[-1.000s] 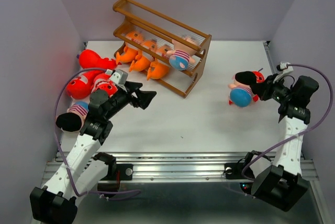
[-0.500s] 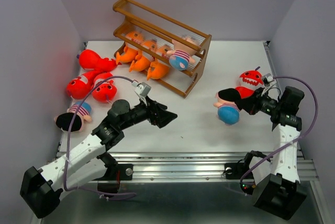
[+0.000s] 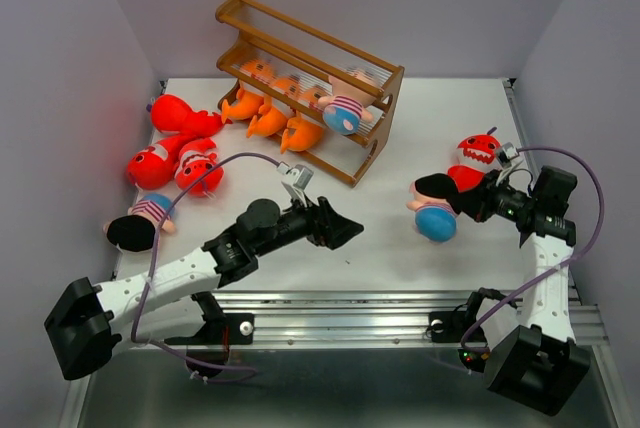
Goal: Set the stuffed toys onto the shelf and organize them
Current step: Pass the stuffed toy from the right arm to the left
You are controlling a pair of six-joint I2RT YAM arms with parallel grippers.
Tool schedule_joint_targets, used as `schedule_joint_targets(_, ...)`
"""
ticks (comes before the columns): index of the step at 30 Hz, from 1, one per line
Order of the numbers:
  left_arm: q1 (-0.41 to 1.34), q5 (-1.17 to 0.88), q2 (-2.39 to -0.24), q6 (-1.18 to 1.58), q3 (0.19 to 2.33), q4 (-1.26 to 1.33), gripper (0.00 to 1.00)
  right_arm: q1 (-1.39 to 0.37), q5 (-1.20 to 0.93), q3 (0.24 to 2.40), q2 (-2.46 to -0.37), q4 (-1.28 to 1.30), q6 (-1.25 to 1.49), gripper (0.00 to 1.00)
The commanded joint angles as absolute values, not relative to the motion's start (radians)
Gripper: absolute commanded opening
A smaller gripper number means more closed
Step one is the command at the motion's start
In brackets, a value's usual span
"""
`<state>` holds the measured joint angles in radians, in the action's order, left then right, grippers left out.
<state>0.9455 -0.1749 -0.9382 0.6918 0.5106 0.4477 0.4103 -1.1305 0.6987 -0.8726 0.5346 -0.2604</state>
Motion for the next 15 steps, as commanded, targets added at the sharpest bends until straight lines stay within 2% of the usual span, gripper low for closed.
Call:
schedule_joint_targets(1,0.982,-0.118,-0.977,0.730,0.584,0.557,0.99,0.400,-1.157,0.752,-0.861,0.537,-0.284,0.01)
schedule_joint_targets(15,1.106,-0.014,-1.259,0.811,0.788,0.595,0.99,0.391,-1.146,0.749,-0.828,0.453,-0.195,0.01)
